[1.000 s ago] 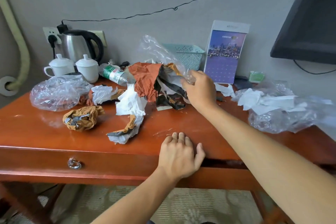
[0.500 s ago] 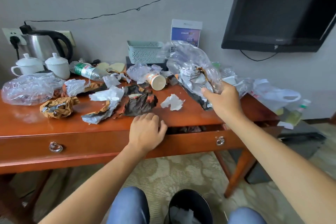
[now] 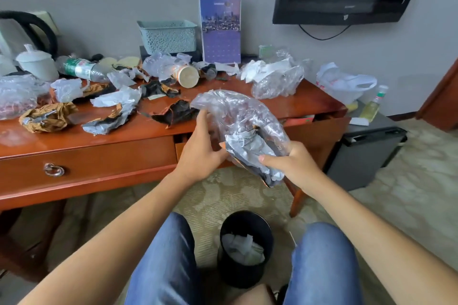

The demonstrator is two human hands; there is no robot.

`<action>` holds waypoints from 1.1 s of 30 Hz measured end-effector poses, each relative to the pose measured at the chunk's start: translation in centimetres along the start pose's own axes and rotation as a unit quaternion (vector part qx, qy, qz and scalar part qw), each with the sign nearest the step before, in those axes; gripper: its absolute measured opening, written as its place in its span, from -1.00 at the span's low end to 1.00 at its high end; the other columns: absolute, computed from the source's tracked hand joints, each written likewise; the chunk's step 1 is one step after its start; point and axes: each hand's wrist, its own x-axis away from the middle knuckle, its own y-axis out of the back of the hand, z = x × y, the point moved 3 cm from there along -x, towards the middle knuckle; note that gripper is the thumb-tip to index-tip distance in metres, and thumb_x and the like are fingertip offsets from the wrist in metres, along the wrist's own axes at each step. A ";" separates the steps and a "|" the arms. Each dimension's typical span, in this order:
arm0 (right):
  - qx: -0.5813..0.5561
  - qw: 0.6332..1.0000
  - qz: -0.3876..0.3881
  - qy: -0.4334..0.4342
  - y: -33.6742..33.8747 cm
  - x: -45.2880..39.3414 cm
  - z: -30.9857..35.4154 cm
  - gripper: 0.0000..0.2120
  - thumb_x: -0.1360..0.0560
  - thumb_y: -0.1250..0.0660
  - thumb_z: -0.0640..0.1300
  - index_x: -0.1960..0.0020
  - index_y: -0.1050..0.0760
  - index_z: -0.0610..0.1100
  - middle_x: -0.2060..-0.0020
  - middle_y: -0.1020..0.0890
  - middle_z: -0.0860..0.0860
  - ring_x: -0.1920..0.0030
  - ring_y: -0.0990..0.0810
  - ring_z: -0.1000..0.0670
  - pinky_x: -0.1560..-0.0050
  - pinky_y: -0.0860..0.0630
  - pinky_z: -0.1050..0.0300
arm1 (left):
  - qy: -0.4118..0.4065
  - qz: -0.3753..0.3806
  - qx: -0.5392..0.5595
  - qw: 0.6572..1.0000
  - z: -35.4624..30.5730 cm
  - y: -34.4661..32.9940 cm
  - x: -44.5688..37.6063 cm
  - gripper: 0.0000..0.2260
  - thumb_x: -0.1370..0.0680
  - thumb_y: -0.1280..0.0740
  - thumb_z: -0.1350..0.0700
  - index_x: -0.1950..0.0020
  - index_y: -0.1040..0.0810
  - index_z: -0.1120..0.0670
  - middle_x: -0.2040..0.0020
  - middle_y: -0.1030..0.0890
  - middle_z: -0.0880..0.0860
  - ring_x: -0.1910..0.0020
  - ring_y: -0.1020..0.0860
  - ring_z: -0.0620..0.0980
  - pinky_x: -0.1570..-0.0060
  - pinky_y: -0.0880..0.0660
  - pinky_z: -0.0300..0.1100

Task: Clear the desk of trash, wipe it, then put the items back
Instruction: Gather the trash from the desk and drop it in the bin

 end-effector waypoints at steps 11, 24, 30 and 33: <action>0.117 0.983 0.006 -0.140 -3.8 1.2 -14.9 -0.88 -0.32 -0.42 -0.12 0.15 -0.60 -0.07 0.37 -0.58 0.17 0.31 -0.51 0.06 0.27 -0.36 0.10 | 0.060 0.216 -0.109 0.968 9.0 -11.3 8.8 -0.40 -0.58 -0.42 -0.15 -0.54 -0.25 -0.09 -0.41 -0.43 -0.09 -0.31 -0.50 -0.06 -0.25 -0.50 0.07; 0.435 0.857 0.084 -0.264 -12.7 -2.9 -34.8 -0.77 -0.59 -0.31 -0.13 -0.24 -0.49 -0.07 -0.19 -0.56 -0.11 -0.18 -0.60 -0.21 0.03 -0.48 -0.02 | 0.142 0.502 -0.359 0.774 22.3 -20.9 10.3 -0.35 -0.66 -0.20 -0.02 -0.68 0.04 0.01 -0.66 -0.08 0.11 -0.60 -0.13 0.21 -0.51 -0.21 0.16; 0.332 0.846 0.232 -0.346 -17.0 -3.9 -42.3 -0.10 -0.39 -0.36 0.30 -0.61 -0.14 0.01 -0.49 -0.37 -0.06 -0.44 -0.39 -0.21 -0.36 -0.41 -0.18 | 0.140 0.477 -0.335 0.801 23.2 -21.1 9.3 -0.42 -0.64 -0.19 -0.02 -0.64 -0.09 0.00 -0.63 -0.15 0.08 -0.58 -0.15 0.17 -0.52 -0.19 0.14; 0.342 0.853 0.202 -0.338 -16.3 -4.9 -41.1 -0.30 -0.51 -0.32 0.10 -0.58 -0.22 -0.08 -0.47 -0.40 -0.11 -0.42 -0.43 -0.21 -0.36 -0.44 -0.15 | 0.140 0.449 -0.324 0.821 22.4 -20.6 8.2 -0.42 -0.66 -0.18 -0.01 -0.66 -0.09 0.01 -0.63 -0.18 0.10 -0.60 -0.14 0.16 -0.54 -0.18 0.13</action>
